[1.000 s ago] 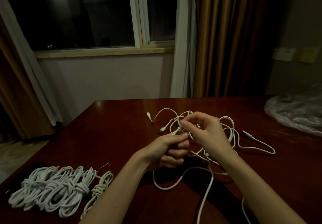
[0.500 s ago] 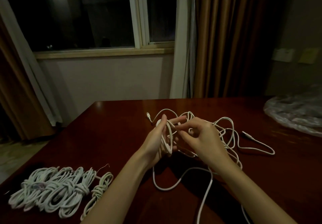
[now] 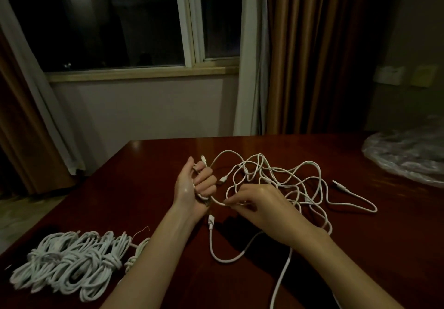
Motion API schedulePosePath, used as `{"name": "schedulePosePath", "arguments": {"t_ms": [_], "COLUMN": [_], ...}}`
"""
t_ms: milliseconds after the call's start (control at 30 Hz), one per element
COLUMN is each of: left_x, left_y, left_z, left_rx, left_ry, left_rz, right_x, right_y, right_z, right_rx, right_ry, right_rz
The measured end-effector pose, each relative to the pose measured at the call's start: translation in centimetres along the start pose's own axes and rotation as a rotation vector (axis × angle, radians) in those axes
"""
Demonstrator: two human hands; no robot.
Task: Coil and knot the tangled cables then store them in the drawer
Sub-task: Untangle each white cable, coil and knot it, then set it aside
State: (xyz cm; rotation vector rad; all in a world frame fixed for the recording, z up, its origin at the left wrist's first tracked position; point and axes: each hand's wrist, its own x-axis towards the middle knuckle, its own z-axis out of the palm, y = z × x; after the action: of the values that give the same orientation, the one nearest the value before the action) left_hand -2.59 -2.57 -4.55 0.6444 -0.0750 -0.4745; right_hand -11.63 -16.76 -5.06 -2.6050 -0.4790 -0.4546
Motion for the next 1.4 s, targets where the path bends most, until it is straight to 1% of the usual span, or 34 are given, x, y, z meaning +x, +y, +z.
{"name": "schedulePosePath", "arguments": {"t_ms": [133, 233, 300, 400, 500, 567, 667, 733, 800, 867, 967, 1033, 1100, 1133, 1200, 1267, 1400], "left_x": [-0.2, -0.3, -0.7, -1.5, -2.0, -2.2, -2.1, -2.0, -2.0, -1.8, -1.6, -1.6, -1.7, -1.8, -1.7, -1.5, -1.1], "left_y": [-0.2, -0.7, -1.2, -1.9, -1.9, -1.8, -1.9, -1.7, -1.3, -1.2, -1.7, -2.1, -2.0, -1.9, -1.6, -1.3, -1.7], "left_z": [0.1, 0.4, 0.9, 1.7, 2.0, 2.0, 1.6, 1.2, 1.0, 0.6, 0.5, 0.7, 1.0, 1.1, 1.1, 1.0, 0.7], "left_rx": [0.200, 0.332, 0.486, 0.817, 0.930, 0.957, 0.982, 0.998, 0.941, 0.846, 0.803, 0.775, 0.761, 0.753, 0.751, 0.717, 0.644], "left_ry": [0.019, -0.007, -0.060, -0.177, -0.318, -0.340, -0.385, -0.368, -0.390, -0.449, -0.537, -0.608, -0.643, -0.661, -0.691, -0.669, -0.495], "left_rz": [0.040, 0.002, -0.040, -0.076, -0.138, -0.174, -0.266, -0.303, -0.344, -0.383, -0.454, -0.470, -0.476, -0.479, -0.441, -0.370, -0.180], "right_x": [0.1, 0.0, 0.0, -0.1, -0.1, -0.1, 0.0, 0.1, 0.2, 0.1, 0.0, 0.1, 0.3, 0.3, 0.1, -0.1, 0.1], "right_y": [-0.2, -0.4, -0.7, -1.0, -0.9, -0.6, -0.5, -0.5, -0.1, 0.2, 0.4, 0.4, 0.6, 0.6, 0.7, 0.9, 1.2], "right_z": [0.0, 0.1, 0.3, 0.2, -0.3, -0.5, -0.4, -0.5, -1.0, -1.7, -2.2, -2.2, -2.1, -2.2, -2.6, -2.8, -2.4], "right_rx": [-0.066, 0.008, 0.048, 0.075, 0.123, 0.153, 0.181, 0.275, 0.431, 0.552, 0.574, 0.627, 0.696, 0.734, 0.837, 0.885, 0.833], "right_ry": [0.017, 0.065, 0.098, 0.136, 0.189, 0.193, 0.154, 0.127, 0.132, 0.184, 0.300, 0.359, 0.382, 0.364, 0.293, 0.261, 0.376], "right_rz": [-0.058, -0.113, -0.136, -0.105, -0.022, 0.051, 0.134, 0.174, 0.198, 0.202, 0.187, 0.211, 0.251, 0.268, 0.302, 0.321, 0.333]}}
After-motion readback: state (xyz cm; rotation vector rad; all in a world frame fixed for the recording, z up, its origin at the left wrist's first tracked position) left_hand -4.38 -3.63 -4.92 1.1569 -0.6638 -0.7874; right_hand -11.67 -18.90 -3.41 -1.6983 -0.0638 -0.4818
